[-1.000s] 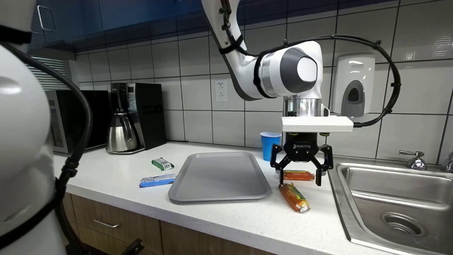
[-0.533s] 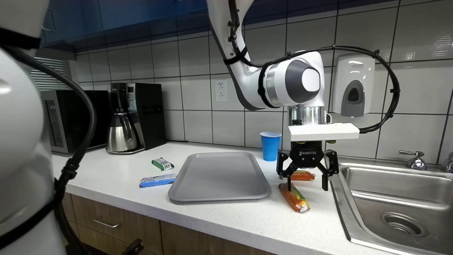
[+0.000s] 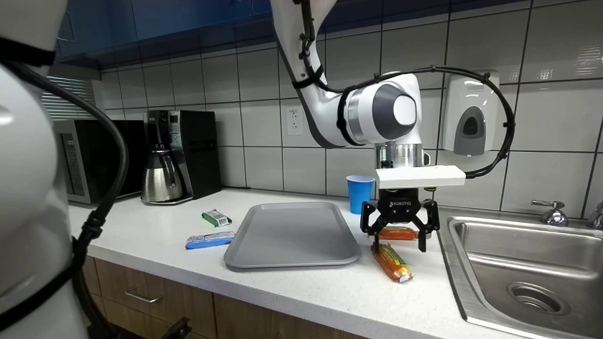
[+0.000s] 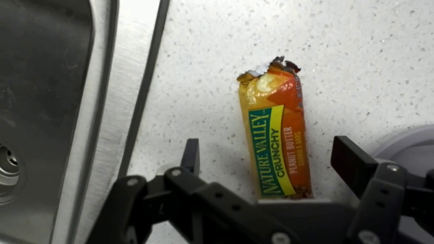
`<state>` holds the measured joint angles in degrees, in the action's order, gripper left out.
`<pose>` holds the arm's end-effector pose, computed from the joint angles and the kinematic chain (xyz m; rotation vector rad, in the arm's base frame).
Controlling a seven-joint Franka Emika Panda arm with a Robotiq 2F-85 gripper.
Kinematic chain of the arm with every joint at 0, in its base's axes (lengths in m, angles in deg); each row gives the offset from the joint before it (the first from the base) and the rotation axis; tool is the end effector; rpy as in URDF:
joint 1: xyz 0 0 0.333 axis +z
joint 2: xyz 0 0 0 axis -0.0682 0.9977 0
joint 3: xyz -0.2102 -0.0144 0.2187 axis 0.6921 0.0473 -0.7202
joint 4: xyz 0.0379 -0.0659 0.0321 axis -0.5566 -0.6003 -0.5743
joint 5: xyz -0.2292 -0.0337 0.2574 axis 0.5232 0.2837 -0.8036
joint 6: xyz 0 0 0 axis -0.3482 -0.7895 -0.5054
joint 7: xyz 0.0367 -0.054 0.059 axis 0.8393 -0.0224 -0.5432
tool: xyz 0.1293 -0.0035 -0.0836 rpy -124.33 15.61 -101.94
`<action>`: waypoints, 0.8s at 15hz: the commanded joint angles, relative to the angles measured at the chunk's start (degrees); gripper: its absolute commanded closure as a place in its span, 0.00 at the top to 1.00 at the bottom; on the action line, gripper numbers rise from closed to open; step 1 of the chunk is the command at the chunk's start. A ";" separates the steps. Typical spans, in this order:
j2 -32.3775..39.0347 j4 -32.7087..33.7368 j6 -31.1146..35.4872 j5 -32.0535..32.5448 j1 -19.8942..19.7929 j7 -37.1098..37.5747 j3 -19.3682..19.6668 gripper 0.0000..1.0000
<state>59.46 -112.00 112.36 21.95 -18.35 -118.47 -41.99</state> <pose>0.4399 -0.2431 0.2217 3.0077 0.6150 -0.1676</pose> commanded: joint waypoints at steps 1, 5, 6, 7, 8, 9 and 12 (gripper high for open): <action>0.71 -0.07 1.41 2.23 -1.43 -0.88 -1.27 1.00; 1.60 -0.28 1.99 3.49 -1.39 -0.50 -1.33 1.00; 1.70 -0.32 2.06 3.57 -1.41 -0.50 -1.41 1.00; 1.77 -0.31 2.04 3.56 -1.42 -0.51 -1.50 1.00; 1.91 -0.28 2.08 3.57 -1.45 -0.51 -1.59 1.00; 1.98 -0.28 2.15 3.59 -1.45 -0.48 -1.65 1.00; 2.00 -0.28 1.92 3.49 -1.53 -0.61 -1.83 0.75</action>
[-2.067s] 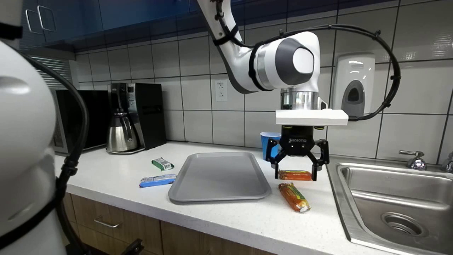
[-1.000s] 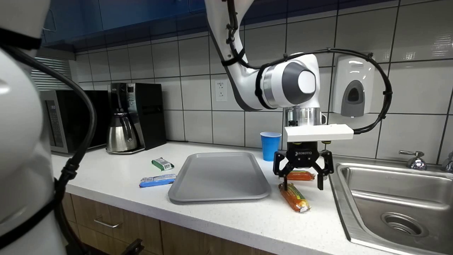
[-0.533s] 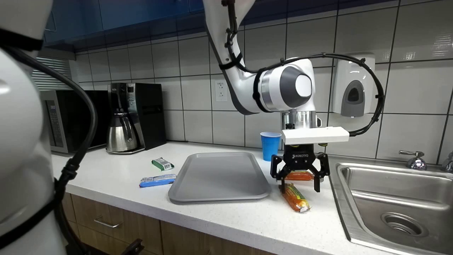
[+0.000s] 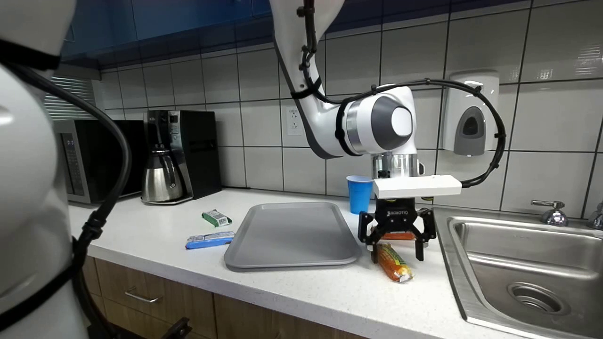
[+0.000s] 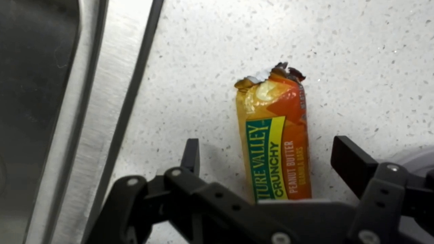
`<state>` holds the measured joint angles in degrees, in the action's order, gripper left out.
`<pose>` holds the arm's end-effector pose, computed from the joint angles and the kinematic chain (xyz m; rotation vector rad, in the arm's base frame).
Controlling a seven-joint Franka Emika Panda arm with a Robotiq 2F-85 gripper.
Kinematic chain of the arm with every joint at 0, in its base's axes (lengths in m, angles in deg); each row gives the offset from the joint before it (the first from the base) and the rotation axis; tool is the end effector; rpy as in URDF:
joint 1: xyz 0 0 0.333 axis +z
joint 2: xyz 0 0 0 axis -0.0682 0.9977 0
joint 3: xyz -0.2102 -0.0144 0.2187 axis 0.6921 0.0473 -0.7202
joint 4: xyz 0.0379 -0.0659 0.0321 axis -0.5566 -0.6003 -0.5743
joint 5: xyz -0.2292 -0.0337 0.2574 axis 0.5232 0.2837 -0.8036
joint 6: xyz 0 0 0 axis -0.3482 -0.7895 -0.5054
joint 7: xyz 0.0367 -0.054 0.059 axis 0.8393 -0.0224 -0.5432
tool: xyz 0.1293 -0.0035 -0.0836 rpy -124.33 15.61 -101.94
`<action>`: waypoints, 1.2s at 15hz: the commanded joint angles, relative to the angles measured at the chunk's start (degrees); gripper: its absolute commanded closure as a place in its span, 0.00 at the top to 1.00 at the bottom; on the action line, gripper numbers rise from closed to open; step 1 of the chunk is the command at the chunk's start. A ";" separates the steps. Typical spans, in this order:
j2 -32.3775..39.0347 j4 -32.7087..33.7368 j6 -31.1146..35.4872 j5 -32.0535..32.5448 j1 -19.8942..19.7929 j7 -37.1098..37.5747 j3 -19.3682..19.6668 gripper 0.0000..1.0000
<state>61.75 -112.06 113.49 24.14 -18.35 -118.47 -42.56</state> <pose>0.4399 -0.2391 0.2032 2.9826 0.6792 -0.2177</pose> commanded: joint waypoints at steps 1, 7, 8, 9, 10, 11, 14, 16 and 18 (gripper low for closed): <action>-0.28 -0.22 0.82 1.32 -1.54 -0.63 -1.26 0.74; -0.35 -0.34 0.77 1.41 -1.57 -0.61 -1.19 0.27; -0.39 -0.35 0.72 1.37 -1.59 -0.63 -1.19 0.18; -0.55 -0.39 0.64 1.20 -1.62 -0.55 -1.21 0.17; -0.86 -0.44 0.42 0.91 -1.71 -0.70 -1.30 0.17; -1.57 -0.55 -0.09 0.54 -1.83 -1.03 -1.42 0.17; -3.69 -1.21 -0.38 -0.31 -2.01 -1.57 -1.68 0.17; -5.35 -1.60 -0.64 -0.83 -1.87 -1.54 -1.78 0.17; -6.93 -1.91 -0.74 -1.05 -1.45 -1.28 -1.86 0.17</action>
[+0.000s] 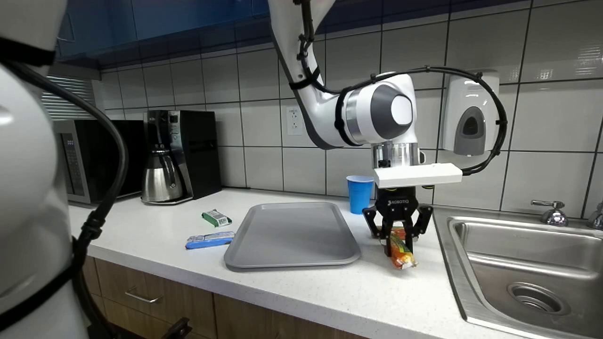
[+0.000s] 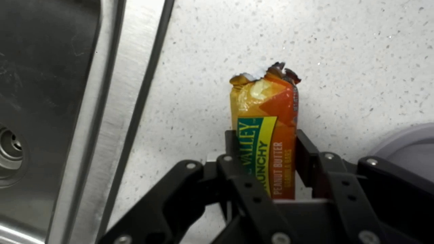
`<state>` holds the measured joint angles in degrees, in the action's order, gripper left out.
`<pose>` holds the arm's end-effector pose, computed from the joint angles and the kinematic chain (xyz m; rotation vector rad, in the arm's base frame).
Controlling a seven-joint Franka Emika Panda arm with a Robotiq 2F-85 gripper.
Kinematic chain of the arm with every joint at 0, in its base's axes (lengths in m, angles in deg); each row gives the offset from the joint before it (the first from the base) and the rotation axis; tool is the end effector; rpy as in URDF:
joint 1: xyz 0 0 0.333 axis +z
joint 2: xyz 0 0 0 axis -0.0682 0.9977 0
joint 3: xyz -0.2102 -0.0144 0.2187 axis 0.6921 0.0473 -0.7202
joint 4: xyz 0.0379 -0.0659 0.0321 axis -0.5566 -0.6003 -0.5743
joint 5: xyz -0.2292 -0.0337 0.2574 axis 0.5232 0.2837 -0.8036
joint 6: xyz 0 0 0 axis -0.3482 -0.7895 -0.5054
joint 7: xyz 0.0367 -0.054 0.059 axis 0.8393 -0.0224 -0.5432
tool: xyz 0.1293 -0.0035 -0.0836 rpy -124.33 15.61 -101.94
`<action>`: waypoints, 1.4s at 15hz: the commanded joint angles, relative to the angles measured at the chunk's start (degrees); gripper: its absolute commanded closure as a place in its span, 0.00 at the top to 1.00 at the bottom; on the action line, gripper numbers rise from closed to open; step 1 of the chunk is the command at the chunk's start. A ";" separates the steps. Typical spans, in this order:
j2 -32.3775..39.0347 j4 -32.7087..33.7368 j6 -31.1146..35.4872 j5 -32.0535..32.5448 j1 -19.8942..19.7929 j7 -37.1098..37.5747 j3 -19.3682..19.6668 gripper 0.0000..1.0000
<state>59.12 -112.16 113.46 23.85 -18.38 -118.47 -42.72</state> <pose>0.4451 -0.2390 0.2248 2.9717 0.6690 -0.1536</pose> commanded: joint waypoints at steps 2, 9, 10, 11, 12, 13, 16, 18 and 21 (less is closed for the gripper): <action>-5.77 -2.44 -0.74 -1.35 -1.00 -1.26 -2.11 0.17; -10.13 -6.19 -1.61 -4.07 1.16 -0.41 -4.58 0.17; -10.63 -6.85 -1.61 -4.51 1.61 -0.22 -4.96 0.17; -11.08 -7.46 -1.59 -4.92 2.14 -0.05 -5.32 0.17; -11.52 -8.14 -1.42 -5.14 2.70 0.23 -5.68 0.17; -11.79 -8.65 -1.45 -5.22 3.34 0.63 -6.01 0.17; -12.06 -10.30 -0.61 -5.05 4.95 1.63 -6.72 0.17; -11.99 -11.34 0.08 -4.98 5.95 2.48 -7.17 0.17; -11.32 -12.20 1.08 -4.83 7.14 4.47 -7.76 0.17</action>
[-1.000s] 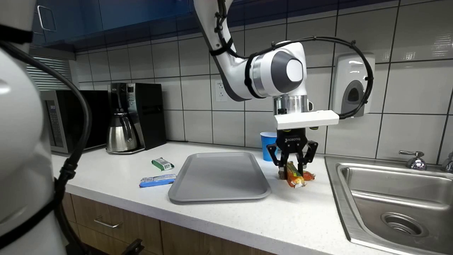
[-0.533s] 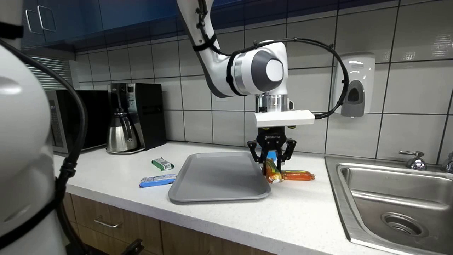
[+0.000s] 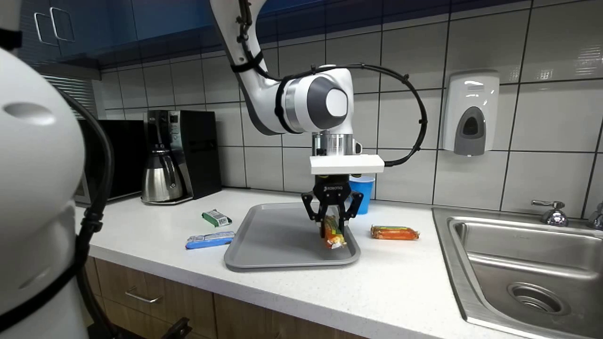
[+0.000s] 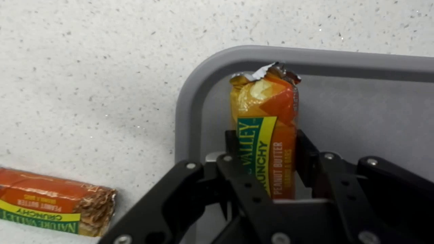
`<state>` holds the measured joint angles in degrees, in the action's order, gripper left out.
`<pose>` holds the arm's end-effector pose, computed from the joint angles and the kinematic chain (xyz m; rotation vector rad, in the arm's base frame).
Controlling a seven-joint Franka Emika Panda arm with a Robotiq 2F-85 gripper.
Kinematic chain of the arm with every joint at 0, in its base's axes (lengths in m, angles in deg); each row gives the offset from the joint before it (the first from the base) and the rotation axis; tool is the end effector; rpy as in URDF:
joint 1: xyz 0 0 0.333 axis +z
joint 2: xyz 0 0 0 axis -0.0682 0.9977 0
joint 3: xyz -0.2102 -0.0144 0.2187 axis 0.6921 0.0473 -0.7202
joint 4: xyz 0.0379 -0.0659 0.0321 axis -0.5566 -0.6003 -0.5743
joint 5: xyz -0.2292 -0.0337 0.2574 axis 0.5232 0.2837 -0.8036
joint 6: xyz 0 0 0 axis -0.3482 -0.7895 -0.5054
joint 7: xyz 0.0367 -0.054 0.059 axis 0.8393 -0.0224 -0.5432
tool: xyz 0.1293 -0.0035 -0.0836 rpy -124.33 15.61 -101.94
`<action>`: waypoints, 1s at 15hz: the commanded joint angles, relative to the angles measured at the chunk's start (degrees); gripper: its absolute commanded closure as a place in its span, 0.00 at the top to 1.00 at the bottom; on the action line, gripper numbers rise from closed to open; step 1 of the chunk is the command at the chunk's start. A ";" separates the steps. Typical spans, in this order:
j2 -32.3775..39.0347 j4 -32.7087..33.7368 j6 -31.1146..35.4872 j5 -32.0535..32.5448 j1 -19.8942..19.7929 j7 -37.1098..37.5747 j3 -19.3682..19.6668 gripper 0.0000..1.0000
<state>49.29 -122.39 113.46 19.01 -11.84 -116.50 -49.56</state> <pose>0.4386 -0.1130 0.2421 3.0034 0.8752 -0.0748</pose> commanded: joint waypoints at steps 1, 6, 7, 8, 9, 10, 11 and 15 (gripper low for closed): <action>-1.18 -2.05 1.28 -0.02 0.92 3.31 -1.06 0.17; 0.03 -2.36 3.18 0.63 1.38 6.65 -1.12 0.17; 0.31 -2.38 3.53 0.75 1.34 7.05 -1.07 0.17; 0.68 -2.42 4.28 0.94 1.30 7.51 -1.03 0.17; 1.05 -2.35 4.57 0.91 1.26 7.91 -1.06 0.17; 1.39 -2.32 4.99 0.79 1.22 8.20 -1.11 0.17; 1.87 -2.14 5.25 0.75 1.21 8.65 -1.16 0.17; 3.48 -1.71 5.62 0.62 1.10 9.96 -1.38 0.17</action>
<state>51.98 -124.26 117.99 19.05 -10.28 -108.79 -50.27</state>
